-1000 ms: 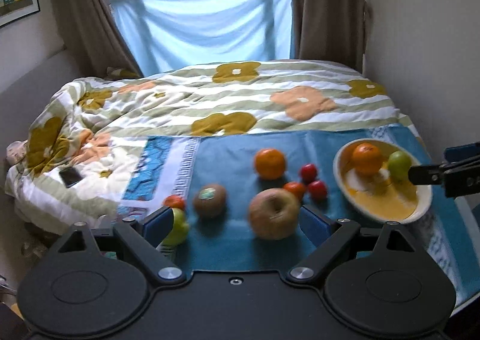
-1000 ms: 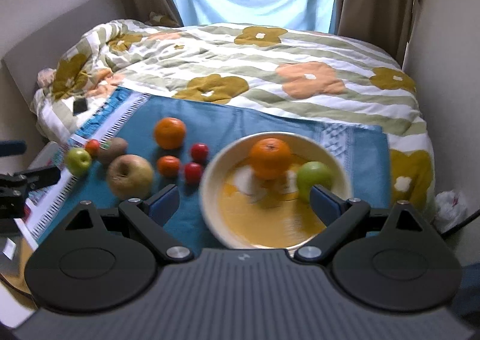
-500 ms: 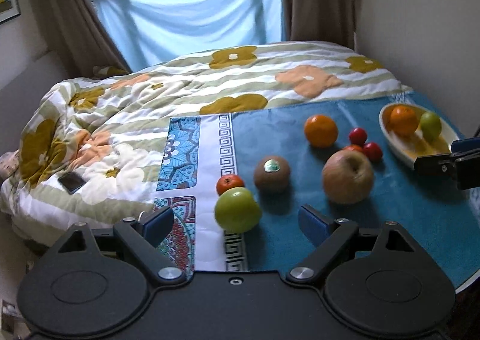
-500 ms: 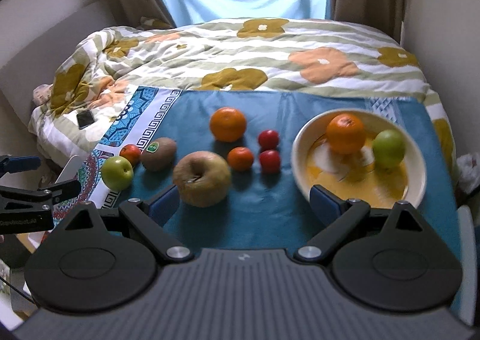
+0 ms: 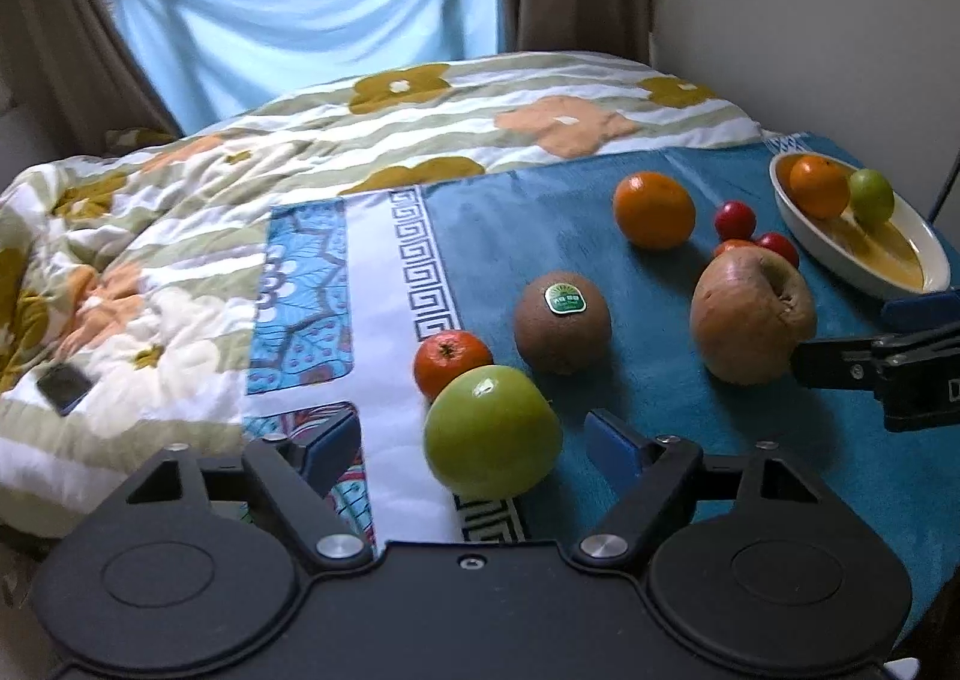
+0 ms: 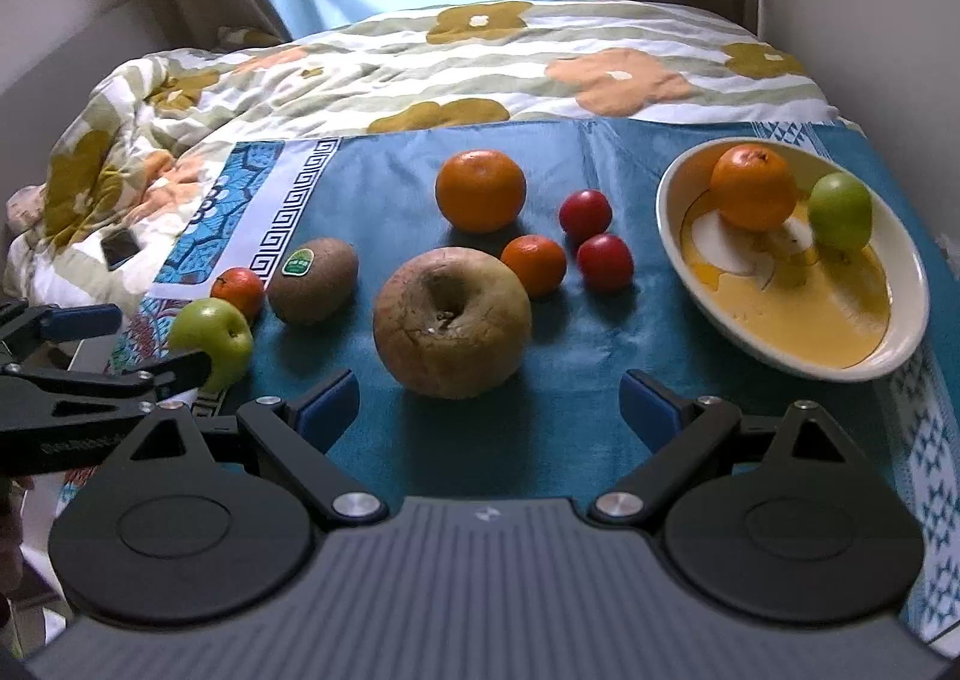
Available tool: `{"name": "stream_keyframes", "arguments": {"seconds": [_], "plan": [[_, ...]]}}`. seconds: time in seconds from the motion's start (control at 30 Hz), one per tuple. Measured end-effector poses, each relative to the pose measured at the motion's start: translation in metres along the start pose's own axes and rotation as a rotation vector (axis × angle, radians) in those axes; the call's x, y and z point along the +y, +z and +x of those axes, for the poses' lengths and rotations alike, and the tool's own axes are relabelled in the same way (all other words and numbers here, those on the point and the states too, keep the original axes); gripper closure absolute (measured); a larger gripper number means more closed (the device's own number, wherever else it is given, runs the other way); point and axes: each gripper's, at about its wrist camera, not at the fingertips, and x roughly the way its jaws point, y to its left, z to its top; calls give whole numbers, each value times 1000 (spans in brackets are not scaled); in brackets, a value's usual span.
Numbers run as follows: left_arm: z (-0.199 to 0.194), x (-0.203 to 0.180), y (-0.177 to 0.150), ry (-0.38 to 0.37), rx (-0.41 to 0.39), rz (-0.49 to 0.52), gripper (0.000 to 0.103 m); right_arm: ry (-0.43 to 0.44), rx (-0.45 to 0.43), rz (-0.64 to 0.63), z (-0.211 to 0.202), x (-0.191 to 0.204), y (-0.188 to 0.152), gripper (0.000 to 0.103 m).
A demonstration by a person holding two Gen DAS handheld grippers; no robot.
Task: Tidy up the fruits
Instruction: 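Grasp a second green apple with the left tool while the right tool grasps the brown apple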
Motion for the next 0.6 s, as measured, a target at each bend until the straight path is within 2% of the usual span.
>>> {"name": "stream_keyframes", "arguments": {"seconds": [0.07, 0.2, 0.27, 0.33, 0.6], "plan": [[7, 1, 1, -12, 7, 12, 25, -7, -5, 11, 5, 3, 1, 0], [19, 1, 1, -29, 28, 27, 27, -14, -5, 29, 13, 5, 5, 0], [23, 0, 0, -36, 40, 33, 36, -17, -4, 32, 16, 6, 7, 0], [26, 1, -1, -56, 50, 34, 40, -23, -3, 37, 19, 7, 9, 0], [22, -4, -4, -53, 50, 65, 41, -22, 12, 57, 28, 9, 12, 0]]}}
